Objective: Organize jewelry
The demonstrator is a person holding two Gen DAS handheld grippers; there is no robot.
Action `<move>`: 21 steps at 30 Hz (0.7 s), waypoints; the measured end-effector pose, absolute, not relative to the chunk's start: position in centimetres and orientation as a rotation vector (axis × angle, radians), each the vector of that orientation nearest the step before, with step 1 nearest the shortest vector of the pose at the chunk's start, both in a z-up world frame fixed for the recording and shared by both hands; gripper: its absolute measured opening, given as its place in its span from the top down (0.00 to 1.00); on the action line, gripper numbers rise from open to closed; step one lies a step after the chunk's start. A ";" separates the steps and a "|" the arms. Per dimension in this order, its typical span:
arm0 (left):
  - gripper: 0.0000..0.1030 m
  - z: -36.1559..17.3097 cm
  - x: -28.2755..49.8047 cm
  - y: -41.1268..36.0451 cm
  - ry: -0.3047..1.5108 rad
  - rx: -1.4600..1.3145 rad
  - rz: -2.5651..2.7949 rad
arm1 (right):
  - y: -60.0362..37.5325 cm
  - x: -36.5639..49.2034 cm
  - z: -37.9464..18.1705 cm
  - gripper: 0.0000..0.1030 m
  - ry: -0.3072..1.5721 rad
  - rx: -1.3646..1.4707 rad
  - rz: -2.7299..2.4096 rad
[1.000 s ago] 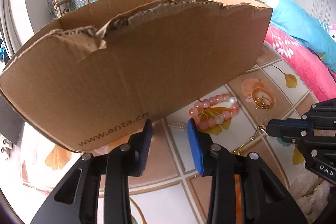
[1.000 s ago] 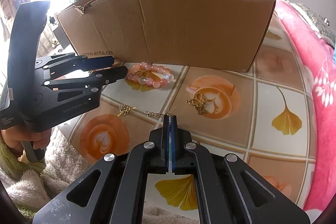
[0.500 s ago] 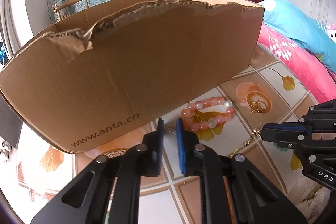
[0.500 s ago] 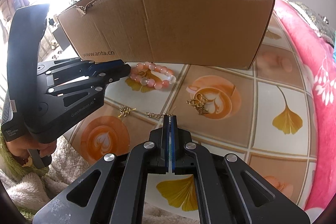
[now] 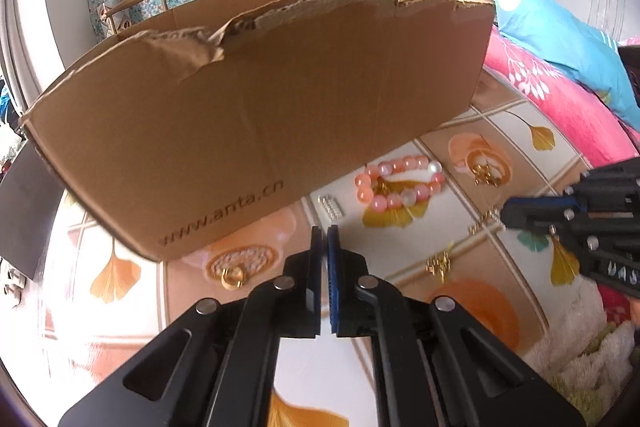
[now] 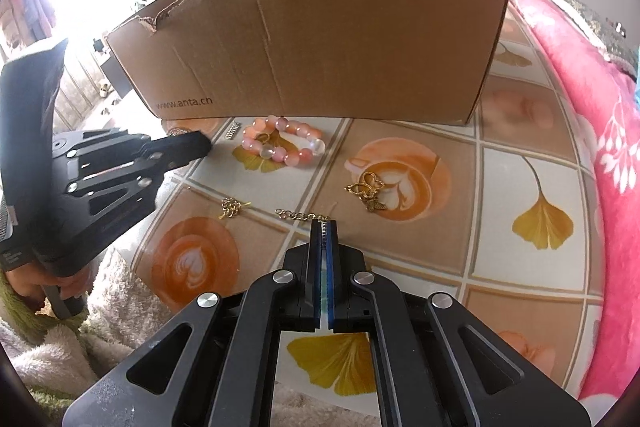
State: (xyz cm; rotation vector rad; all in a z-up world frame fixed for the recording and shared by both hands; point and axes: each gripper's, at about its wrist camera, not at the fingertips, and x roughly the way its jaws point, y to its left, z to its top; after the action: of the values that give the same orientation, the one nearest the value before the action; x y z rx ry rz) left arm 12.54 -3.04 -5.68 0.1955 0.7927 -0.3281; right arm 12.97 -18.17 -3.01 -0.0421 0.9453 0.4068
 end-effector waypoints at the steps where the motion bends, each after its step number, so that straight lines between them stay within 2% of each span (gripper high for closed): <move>1: 0.97 -5.7 12.4 -3.0 0.797 0.194 -0.334 | -18.4 13.0 -3.0 0.97 0.946 -0.039 0.406; 4: 0.97 -5.6 11.9 -2.8 0.805 0.189 -0.354 | -18.7 13.2 -2.9 0.86 0.953 -0.036 0.407; 8: 0.97 -5.5 11.7 -2.7 0.806 0.180 -0.372 | -19.3 13.3 -2.7 0.82 0.954 -0.031 0.404; 21: 0.97 -5.7 11.8 -2.9 0.809 0.179 -0.376 | -16.6 13.4 -3.3 0.82 0.941 -0.129 0.423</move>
State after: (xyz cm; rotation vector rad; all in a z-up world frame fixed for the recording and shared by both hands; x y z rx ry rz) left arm 11.76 -2.89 -5.67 0.1792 0.8087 -0.3759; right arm 13.43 -16.62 -3.26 -0.1291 0.9406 0.4235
